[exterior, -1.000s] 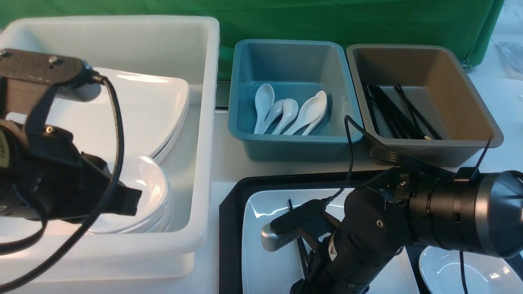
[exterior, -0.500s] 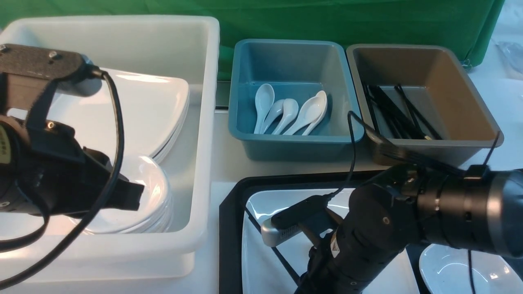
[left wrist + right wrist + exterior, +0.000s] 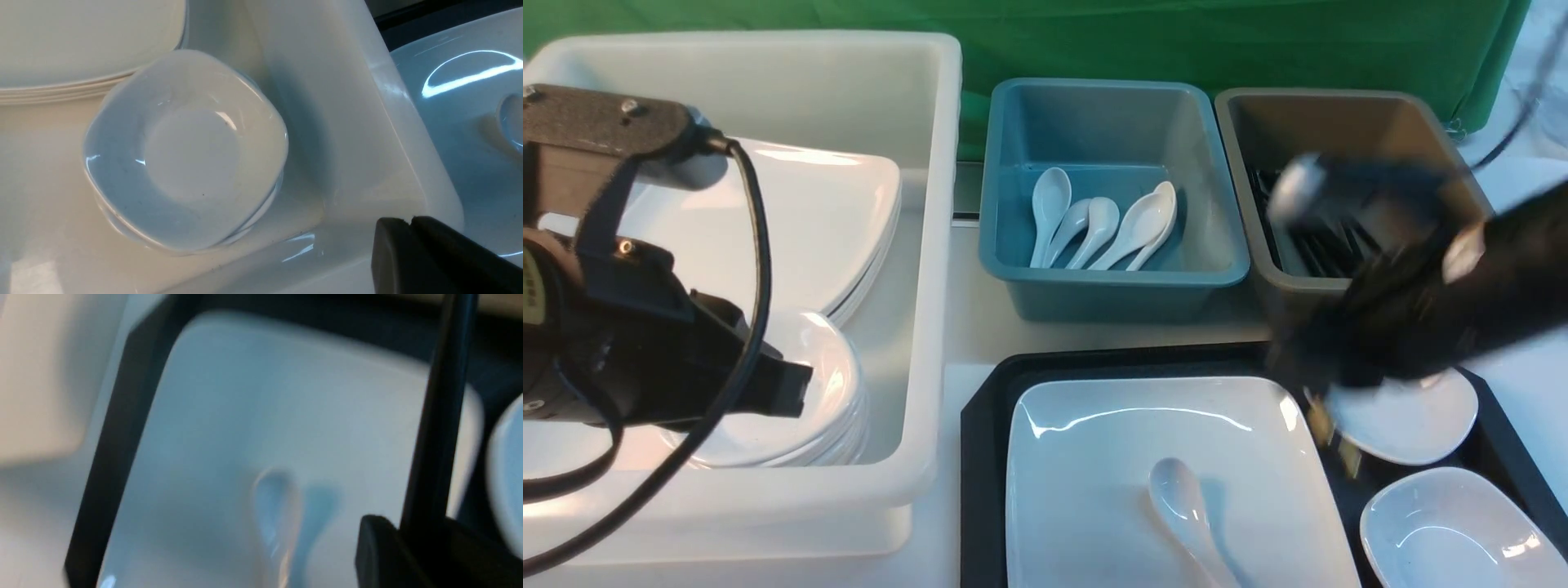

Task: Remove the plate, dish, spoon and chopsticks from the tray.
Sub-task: Use the right arm to put the chopsticks into the small storage box on the right

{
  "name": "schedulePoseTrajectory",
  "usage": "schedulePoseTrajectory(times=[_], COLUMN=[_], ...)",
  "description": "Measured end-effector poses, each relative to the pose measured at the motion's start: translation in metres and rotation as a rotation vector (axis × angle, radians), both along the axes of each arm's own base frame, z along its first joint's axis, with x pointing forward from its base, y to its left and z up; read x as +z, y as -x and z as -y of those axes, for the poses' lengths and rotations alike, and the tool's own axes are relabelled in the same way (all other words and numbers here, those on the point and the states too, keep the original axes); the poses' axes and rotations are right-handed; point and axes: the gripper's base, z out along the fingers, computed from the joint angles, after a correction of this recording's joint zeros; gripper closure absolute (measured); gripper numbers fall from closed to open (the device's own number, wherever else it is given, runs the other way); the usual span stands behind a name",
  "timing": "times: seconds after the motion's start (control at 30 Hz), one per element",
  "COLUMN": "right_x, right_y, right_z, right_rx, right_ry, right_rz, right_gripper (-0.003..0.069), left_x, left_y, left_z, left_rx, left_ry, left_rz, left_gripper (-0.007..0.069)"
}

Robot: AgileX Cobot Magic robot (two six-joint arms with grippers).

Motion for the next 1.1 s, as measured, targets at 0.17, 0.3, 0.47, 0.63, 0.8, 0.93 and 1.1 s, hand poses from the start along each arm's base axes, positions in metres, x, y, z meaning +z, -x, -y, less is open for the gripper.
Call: schedulePoseTrajectory(times=[0.17, 0.3, 0.47, 0.63, 0.8, 0.93, 1.1], right_x=[0.026, 0.012, -0.035, -0.071, -0.098, -0.1, -0.094], right_y=[-0.082, -0.137, -0.198, -0.226, -0.23, -0.223, -0.209], right_z=[0.055, 0.074, 0.075, 0.074, 0.073, 0.072, 0.073], right_rx=[-0.213, -0.275, -0.293, -0.295, -0.283, -0.26, -0.219], right_ry=[-0.027, -0.022, -0.017, -0.012, 0.002, 0.013, 0.057], right_rz=[0.16, 0.174, 0.153, 0.119, 0.031, -0.05, -0.159], right_gripper=[0.0511, 0.0511, 0.0511, 0.0511, 0.0505, 0.0412, 0.0224], left_x=[0.003, 0.004, 0.003, 0.003, 0.003, 0.004, 0.001], left_y=[-0.003, -0.003, -0.002, -0.001, 0.0, -0.001, -0.005], left_z=[0.003, 0.004, 0.004, 0.004, 0.007, 0.008, 0.013], left_rx=[-0.014, -0.016, -0.015, -0.015, -0.016, -0.017, -0.017], left_ry=[0.035, 0.049, 0.043, 0.05, 0.088, 0.104, 0.133], left_rz=[0.046, 0.051, 0.039, 0.027, 0.008, 0.014, 0.0], left_gripper=[0.0613, 0.0613, 0.0613, 0.0613, 0.0613, 0.0613, 0.0613])
